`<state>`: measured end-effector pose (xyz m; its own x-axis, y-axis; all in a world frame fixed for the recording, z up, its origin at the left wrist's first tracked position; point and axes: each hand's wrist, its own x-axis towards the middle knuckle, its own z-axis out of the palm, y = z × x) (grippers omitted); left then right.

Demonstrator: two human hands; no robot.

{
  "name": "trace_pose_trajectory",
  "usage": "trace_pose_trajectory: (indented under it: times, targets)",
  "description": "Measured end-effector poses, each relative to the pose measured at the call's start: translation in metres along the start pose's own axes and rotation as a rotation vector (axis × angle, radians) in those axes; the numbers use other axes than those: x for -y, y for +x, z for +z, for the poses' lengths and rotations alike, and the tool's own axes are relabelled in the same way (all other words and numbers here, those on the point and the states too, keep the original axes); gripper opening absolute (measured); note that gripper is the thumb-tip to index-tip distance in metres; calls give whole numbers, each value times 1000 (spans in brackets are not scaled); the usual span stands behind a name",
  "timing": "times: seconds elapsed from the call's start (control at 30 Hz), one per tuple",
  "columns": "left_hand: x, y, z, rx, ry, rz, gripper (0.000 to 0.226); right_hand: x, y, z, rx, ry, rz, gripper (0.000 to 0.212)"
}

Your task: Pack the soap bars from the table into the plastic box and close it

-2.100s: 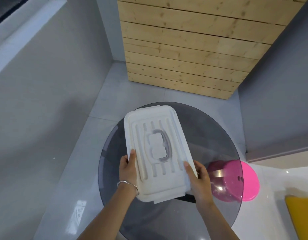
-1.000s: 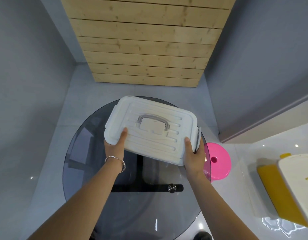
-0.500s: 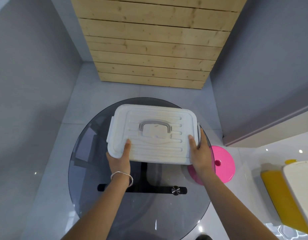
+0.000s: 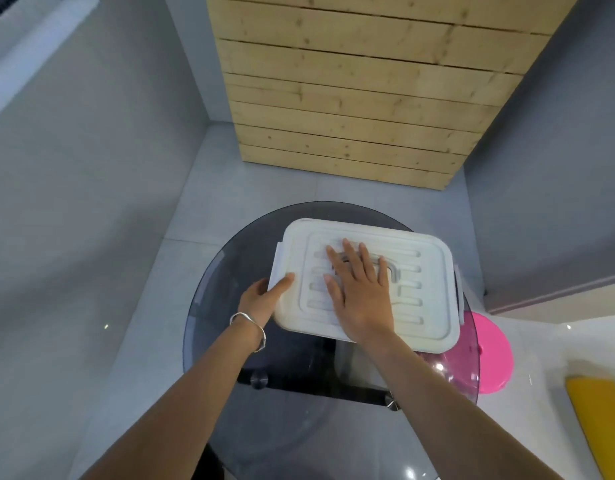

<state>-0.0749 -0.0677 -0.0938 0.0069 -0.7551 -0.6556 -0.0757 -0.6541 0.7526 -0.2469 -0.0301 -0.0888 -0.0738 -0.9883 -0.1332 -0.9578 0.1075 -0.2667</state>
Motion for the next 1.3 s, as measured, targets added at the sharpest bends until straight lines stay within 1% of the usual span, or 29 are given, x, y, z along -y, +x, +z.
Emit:
trace_pose_trajectory:
  times: [0.07,0.1,0.17,0.23,0.33,0.5,0.6,0.67,0.7,0.77,0.83,0.9,0.97,1.0,1.1,1.3]
  targets:
    - [-1,2,-3,35,-34,-17,29,-1,-1,0,12,-15,3,60]
    - [-2,4,-3,16,-43,12,36,-1,0,-1,14,-20,5,60]
    - [-4,2,1,-59,0,138,43,1,0,-2,13,-17,11,60]
    - [-4,-3,8,-92,46,255,44,2,-1,-2,3,-14,11,63]
    - [3,-6,15,-124,102,357,44,1,-1,-1,-8,-21,10,66]
    - [9,-7,28,-218,136,419,45,0,0,1,-17,-12,15,61]
    - [11,-7,29,-227,178,425,46,1,-2,-5,-18,65,9,56]
    - [11,-4,26,-213,343,453,54,-3,-11,-12,-52,107,10,59]
    - [10,-5,24,-213,479,492,60,-9,-21,-15,-80,86,10,62]
    - [9,-10,21,-216,825,642,75,-32,-46,-19,-128,14,36,71]
    - [9,-17,22,-147,1125,800,84,-65,-75,-22,-158,9,130,82]
    - [11,-20,21,-47,1276,842,93,-93,-95,-23,-140,117,201,92]
    - [12,-19,19,2,1317,809,100,-107,-103,-19,-86,304,192,98]
    - [11,-19,19,3,1324,802,103,-107,-103,-18,-83,351,175,99]
    - [7,-16,17,7,1324,815,107,-105,-98,-11,-142,307,141,94]
    - [-9,3,12,-12,1303,793,106,-98,-71,-16,-151,345,114,87]
